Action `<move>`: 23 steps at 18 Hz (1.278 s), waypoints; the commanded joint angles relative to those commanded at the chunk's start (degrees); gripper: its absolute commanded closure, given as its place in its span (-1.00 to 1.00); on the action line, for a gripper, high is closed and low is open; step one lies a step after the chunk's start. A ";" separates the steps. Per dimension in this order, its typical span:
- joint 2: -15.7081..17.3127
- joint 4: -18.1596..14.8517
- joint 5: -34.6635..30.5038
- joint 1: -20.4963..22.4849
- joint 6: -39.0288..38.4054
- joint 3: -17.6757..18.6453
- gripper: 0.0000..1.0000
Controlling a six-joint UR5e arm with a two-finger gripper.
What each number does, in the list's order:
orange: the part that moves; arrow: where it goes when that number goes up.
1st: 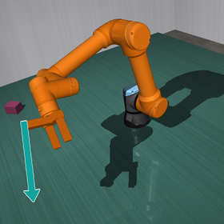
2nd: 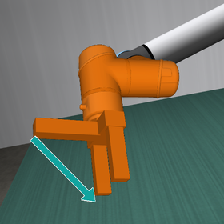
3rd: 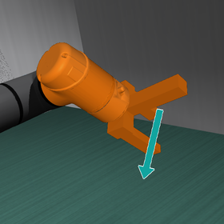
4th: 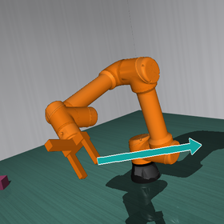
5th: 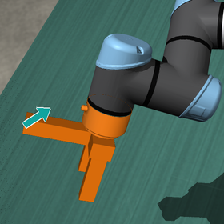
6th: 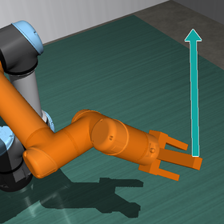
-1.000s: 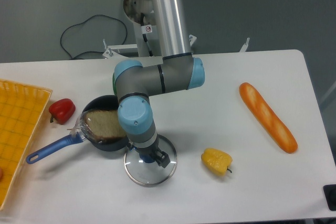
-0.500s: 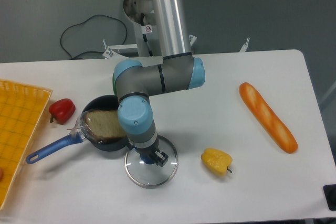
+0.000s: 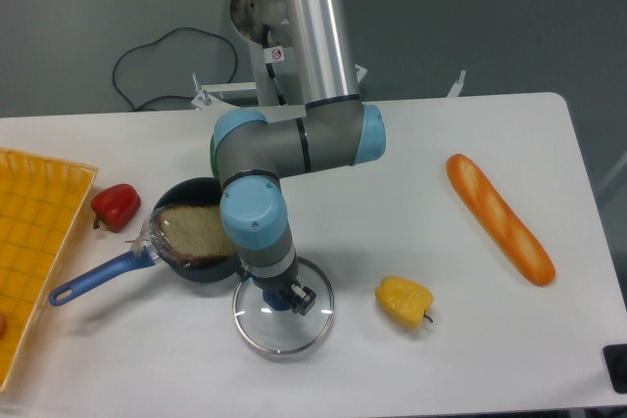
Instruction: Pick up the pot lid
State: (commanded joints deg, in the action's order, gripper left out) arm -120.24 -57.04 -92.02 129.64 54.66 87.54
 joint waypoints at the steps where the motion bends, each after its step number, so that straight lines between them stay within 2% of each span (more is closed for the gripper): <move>1: 0.79 -0.09 0.61 0.17 1.75 0.00 -0.06; 2: 1.58 -0.87 1.14 0.26 3.59 0.00 -0.06; 7: 3.34 -8.95 1.32 1.41 8.00 -2.37 -0.06; 10: 4.22 -9.41 2.20 1.50 8.27 -2.72 -0.06; 18: 10.46 -10.46 5.89 -0.61 8.27 -2.29 -0.06; 23: 10.64 -10.63 5.72 -2.20 8.27 -2.29 -0.06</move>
State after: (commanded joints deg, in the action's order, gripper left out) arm -109.60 -67.67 -86.31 127.44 62.93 85.25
